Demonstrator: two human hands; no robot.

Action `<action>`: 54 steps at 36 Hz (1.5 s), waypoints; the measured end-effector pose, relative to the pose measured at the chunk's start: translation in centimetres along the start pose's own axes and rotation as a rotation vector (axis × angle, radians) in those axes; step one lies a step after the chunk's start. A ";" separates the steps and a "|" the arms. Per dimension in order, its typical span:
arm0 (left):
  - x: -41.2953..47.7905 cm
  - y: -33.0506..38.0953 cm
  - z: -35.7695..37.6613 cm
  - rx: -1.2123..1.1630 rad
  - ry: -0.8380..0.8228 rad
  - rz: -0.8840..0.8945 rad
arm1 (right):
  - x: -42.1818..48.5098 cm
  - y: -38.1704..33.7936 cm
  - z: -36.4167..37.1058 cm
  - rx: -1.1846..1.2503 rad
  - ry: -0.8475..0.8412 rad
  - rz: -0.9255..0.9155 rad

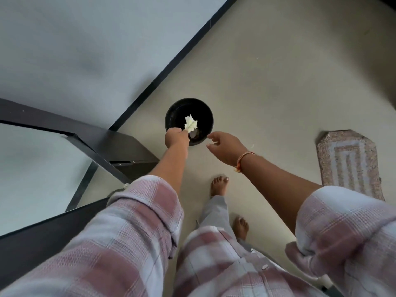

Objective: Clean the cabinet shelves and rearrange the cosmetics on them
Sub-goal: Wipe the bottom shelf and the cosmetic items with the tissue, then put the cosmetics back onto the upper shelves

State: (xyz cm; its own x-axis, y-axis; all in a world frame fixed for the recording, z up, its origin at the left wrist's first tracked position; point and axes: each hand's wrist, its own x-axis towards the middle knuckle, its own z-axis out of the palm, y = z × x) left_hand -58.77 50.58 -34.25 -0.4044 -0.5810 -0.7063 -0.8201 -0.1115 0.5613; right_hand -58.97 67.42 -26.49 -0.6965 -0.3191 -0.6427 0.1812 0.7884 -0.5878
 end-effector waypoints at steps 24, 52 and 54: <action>-23.6 -19.3 -11.4 0.547 -0.028 0.408 | -18.3 1.8 10.1 -0.534 -0.122 -0.294; -10.2 -26.2 -42.4 0.556 0.399 0.542 | -16.9 -24.0 34.1 -0.673 -0.001 -0.568; -8.2 -25.3 -44.2 0.532 0.371 0.555 | -15.6 -25.8 35.2 -0.619 0.060 -0.530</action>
State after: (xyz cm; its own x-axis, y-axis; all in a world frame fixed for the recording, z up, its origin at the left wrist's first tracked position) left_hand -16.79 22.51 -23.65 -0.7215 -0.6760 -0.1497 -0.6606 0.6073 0.4415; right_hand -28.33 33.51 -18.57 -0.6210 -0.7164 -0.3181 -0.5868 0.6940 -0.4173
